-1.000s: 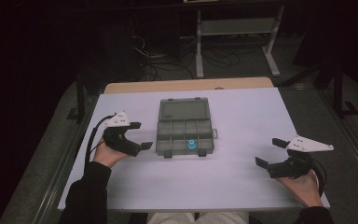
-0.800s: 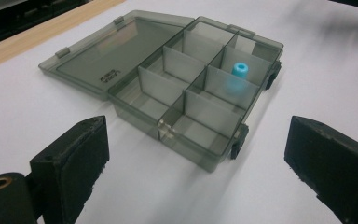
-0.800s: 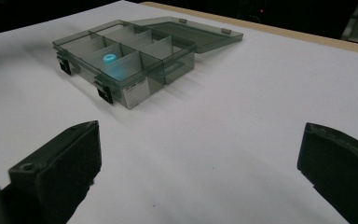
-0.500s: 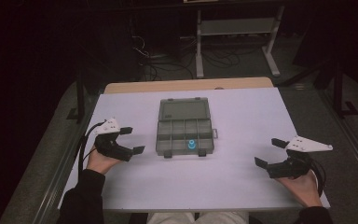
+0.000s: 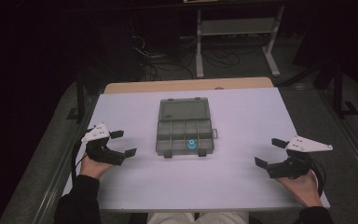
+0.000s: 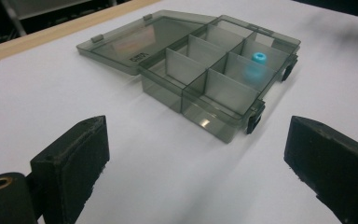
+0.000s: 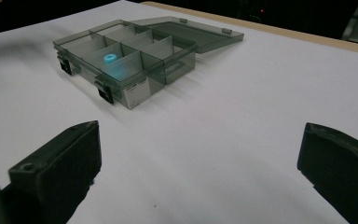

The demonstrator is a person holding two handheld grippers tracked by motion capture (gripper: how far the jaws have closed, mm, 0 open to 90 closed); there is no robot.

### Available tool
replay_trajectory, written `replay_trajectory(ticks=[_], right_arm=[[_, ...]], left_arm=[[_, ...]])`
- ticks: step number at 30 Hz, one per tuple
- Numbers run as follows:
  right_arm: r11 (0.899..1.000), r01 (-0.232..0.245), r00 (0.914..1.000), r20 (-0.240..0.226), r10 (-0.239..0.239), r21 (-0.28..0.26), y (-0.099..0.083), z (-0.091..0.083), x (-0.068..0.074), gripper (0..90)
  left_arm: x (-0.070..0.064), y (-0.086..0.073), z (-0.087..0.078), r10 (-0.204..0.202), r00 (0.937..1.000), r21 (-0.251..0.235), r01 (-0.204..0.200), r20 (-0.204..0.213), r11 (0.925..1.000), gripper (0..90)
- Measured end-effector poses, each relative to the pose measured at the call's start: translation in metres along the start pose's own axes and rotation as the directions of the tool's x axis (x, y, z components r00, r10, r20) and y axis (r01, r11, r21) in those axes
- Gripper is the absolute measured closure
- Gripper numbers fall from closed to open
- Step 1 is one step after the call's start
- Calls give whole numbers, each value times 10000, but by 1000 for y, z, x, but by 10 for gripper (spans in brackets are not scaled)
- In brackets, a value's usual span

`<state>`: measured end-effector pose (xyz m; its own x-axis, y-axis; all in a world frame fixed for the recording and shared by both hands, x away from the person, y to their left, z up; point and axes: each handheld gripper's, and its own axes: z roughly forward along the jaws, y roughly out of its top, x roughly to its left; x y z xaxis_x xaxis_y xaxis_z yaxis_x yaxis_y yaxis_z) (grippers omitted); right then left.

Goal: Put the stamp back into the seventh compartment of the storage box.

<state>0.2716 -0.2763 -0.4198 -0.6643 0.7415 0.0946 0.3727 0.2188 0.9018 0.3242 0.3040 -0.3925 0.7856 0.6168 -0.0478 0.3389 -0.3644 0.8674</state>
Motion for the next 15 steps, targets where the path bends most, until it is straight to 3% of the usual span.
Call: replay_trajectory(ticks=[15], right_arm=[[10000, 20, 10000, -2, -20, 43, -1, 1, -1, 0]], left_arm=[[4, -15, -16, -373, 9989, -611, 355, -295, 9975, 65]])
